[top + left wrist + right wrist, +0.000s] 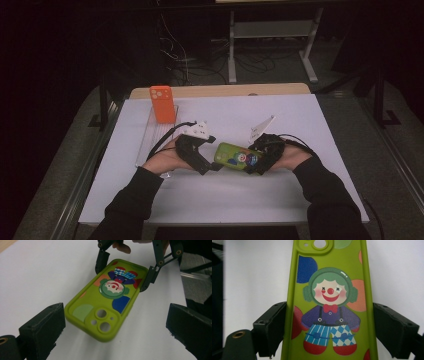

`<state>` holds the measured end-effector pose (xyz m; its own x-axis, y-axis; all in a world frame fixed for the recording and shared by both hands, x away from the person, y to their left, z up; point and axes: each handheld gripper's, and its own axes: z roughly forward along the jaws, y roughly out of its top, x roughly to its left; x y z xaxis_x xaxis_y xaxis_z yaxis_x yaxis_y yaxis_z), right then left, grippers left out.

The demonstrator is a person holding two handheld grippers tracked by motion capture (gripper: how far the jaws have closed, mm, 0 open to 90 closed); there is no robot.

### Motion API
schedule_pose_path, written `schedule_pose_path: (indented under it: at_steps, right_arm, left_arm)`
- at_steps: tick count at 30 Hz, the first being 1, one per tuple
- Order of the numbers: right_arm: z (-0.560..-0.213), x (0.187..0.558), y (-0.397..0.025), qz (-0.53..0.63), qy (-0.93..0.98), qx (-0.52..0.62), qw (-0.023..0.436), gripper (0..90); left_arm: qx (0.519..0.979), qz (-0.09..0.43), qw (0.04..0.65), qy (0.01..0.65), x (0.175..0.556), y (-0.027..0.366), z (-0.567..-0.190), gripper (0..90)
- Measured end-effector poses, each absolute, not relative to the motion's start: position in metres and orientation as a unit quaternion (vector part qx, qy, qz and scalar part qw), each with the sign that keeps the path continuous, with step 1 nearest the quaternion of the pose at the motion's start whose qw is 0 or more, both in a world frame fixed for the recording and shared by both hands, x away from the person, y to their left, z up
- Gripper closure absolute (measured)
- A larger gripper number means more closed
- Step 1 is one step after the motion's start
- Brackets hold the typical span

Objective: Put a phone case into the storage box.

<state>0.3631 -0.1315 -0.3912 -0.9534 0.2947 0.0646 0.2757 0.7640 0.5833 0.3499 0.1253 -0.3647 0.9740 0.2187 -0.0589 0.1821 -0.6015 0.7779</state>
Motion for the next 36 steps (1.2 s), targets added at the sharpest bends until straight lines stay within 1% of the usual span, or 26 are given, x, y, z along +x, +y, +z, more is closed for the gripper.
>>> schedule_pose_path:
  at_steps: [3, 7, 16, 22, 24, 25, 36]
  right_arm:
    - [-0.390, 0.358, -0.128, 0.312, 0.940, 0.139, 0.000, 15.4]
    - [-0.391, 0.352, -0.121, 0.304, 0.946, 0.115, -0.006, 15.4]
    - [-0.390, 0.341, -0.109, 0.301, 0.949, 0.086, -0.032, 15.4]
    - [-0.384, 0.336, -0.105, 0.303, 0.951, 0.061, -0.024, 15.4]
    - [-0.382, 0.335, -0.103, 0.304, 0.951, 0.053, -0.022, 15.4]
    - [-0.382, 0.334, -0.102, 0.303, 0.952, 0.050, -0.020, 15.4]
    - [-0.378, 0.330, -0.099, 0.305, 0.951, 0.038, -0.020, 15.4]
  left_arm:
    - [0.896, 0.020, 0.429, 0.109, 0.347, 0.123, -0.366, 1.6]
    - [0.901, 0.010, 0.422, 0.098, 0.343, 0.120, -0.368, 1.6]
    - [0.914, -0.005, 0.401, 0.054, 0.337, 0.114, -0.372, 1.6]
    - [0.923, -0.010, 0.385, 0.027, 0.334, 0.109, -0.378, 1.6]
    - [0.925, -0.019, 0.378, 0.033, 0.332, 0.108, -0.380, 1.6]
    - [0.927, -0.014, 0.374, 0.022, 0.333, 0.108, -0.380, 1.6]
    - [0.936, -0.031, 0.351, 0.020, 0.329, 0.102, -0.388, 1.7]
